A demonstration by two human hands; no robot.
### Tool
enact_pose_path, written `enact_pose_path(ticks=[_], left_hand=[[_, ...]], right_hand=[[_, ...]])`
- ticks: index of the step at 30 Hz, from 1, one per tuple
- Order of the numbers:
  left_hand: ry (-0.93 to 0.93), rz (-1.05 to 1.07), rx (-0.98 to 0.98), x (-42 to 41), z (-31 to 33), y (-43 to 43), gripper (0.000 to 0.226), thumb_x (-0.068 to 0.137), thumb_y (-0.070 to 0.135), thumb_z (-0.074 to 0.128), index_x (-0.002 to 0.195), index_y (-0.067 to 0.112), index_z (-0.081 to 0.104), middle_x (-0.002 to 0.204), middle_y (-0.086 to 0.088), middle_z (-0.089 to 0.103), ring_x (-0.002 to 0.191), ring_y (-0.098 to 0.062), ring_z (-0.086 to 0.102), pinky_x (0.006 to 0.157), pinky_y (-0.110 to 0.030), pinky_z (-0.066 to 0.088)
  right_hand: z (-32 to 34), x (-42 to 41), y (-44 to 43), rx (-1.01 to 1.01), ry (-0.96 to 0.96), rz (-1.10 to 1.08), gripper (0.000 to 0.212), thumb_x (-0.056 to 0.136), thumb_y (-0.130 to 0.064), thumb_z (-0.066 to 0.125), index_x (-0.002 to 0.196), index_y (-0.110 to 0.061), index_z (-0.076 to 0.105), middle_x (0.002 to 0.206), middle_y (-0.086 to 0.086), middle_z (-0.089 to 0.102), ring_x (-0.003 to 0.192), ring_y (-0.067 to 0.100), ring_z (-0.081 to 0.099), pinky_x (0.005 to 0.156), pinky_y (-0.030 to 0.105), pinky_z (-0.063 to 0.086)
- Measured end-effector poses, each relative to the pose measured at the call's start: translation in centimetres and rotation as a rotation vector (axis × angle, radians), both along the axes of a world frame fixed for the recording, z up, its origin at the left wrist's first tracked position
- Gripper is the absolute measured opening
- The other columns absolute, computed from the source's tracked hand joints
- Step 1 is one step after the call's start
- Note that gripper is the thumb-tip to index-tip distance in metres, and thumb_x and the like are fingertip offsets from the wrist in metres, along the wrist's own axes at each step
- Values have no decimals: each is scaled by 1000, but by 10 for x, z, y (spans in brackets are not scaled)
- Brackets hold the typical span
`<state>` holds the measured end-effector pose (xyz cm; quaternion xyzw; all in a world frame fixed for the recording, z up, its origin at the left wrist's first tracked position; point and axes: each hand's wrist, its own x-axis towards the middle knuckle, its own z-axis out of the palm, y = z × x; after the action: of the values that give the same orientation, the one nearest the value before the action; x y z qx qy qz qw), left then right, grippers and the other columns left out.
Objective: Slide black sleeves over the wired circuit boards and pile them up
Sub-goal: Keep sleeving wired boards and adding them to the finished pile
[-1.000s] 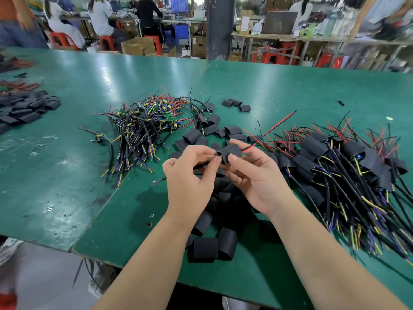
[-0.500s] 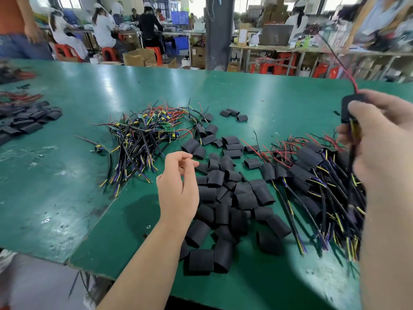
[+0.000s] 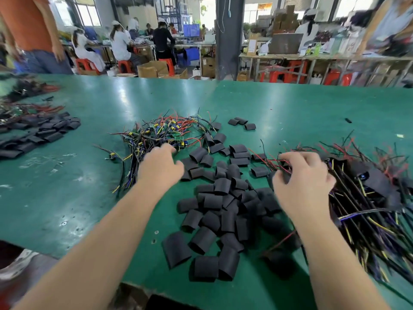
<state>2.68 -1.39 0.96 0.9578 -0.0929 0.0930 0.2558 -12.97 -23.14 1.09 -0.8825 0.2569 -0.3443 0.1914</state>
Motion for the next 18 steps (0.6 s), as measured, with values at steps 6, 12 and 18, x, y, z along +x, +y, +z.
enact_pose_path(ticks=[6,12,18], left_hand=[[122,122,47,48,-1,20,48,88,23,59,130,9,41,119,-20,58,104,-36,54,82,-37,44],[92,154,195,57,-10,17,49,97,29,46,142,41,33,133,-14,38,109,-35,51,80,-41,43],[-30,188,214,68,6,17,9,91,27,63,94,29,72,111,-3,67,104,-29,59,80,-33,44]], right_hand=[[-15,6,18,-13,31,168,28,79,-6,66,106,-15,68,109,7,57,102,33,51,92,44,30],[-21,6,16,8,115,176,25,84,-10,62,108,-17,67,112,2,57,108,27,48,87,36,27],[-21,5,15,35,144,195,27,87,-12,59,112,-19,65,116,-1,55,113,22,46,87,32,25]])
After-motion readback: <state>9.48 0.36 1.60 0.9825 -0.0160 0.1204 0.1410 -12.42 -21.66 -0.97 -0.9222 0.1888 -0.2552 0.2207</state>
